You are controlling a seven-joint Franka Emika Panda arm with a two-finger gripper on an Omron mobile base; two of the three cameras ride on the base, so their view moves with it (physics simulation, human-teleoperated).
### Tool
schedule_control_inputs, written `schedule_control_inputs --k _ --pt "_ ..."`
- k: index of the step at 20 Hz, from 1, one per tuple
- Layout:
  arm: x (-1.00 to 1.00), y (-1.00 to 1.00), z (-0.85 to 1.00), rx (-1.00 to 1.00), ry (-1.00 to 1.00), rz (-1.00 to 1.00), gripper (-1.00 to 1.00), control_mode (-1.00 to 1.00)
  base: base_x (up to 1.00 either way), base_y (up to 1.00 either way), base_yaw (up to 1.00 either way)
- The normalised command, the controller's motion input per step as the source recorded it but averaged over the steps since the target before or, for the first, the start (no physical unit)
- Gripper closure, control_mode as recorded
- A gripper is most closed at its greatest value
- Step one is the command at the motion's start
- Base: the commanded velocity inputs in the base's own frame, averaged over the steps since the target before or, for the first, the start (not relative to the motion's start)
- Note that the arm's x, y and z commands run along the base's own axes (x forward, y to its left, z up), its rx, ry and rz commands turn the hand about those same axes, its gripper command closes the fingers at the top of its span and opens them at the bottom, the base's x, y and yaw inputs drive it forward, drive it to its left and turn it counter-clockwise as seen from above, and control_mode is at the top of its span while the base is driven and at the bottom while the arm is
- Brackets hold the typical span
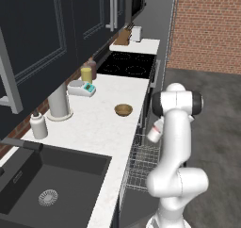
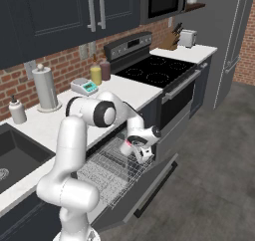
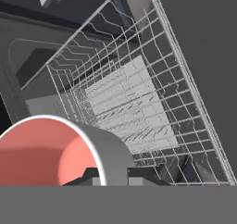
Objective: Pick up the cup and bowl from the counter, place them in the dishwasher, and close the dishwasher door.
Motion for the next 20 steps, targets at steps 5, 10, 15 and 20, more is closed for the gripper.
schedule_control_inputs --k 5,10,15,20 --pt "0.65 0.00 -0.72 0.21 0.05 0.00 1.00 -1.00 0.00 0.00 0.00" --pt "0.64 0.02 -0.70 0.12 0.09 -0.01 1.00 -1.00 0.00 0.00 0.00" --pt "0.75 0.16 -0.62 0.02 0.19 -0.02 1.00 -1.00 0.00 0.00 0.00" --pt "0.72 0.18 -0.53 0.00 0.21 -0.02 1.00 -1.00 0.00 0.00 0.00"
